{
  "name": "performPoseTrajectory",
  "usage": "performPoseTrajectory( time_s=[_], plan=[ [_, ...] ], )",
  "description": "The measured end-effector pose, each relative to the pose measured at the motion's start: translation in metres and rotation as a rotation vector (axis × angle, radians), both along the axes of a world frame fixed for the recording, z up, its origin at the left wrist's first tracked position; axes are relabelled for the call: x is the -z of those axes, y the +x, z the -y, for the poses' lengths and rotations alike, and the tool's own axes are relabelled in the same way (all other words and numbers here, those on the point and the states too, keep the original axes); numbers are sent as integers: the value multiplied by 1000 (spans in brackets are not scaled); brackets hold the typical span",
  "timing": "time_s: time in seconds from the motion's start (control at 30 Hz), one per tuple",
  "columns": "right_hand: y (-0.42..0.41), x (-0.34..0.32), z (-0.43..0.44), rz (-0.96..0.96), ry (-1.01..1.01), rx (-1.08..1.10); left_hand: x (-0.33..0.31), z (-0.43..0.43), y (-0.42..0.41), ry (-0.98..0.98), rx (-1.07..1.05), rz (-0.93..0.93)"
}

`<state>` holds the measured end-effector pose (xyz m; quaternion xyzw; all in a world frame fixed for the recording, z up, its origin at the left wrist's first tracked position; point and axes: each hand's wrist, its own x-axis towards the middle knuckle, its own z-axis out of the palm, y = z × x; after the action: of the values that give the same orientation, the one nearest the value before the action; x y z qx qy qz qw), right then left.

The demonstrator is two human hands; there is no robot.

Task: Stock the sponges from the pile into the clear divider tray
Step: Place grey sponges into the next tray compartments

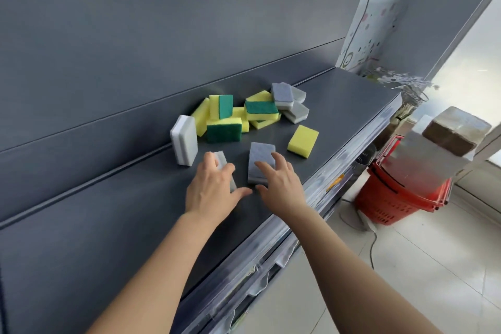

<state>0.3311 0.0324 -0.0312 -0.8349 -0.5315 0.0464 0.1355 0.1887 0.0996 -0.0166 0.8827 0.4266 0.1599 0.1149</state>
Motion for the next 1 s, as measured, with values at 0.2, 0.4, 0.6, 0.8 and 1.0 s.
performPoseTrajectory(
  time_s=[0.2, 0.4, 0.6, 0.8, 1.0],
  plan=[
    [16, 8, -19, -75, 11, -64, 7, 0, -2, -16, -68, 77],
    [22, 7, -18, -187, 227, -165, 6, 18, -2, -124, -250, 198],
    [10, -5, -5, -309, 413, -268, 3, 47, -20, -193, -442, 252],
    [-22, -10, 12, -408, 528, -386, -7, 81, -56, -170, -591, 463],
    [-70, -20, 19, -466, 500, -570, -24, 116, -112, -134, -839, 643]
  ],
)
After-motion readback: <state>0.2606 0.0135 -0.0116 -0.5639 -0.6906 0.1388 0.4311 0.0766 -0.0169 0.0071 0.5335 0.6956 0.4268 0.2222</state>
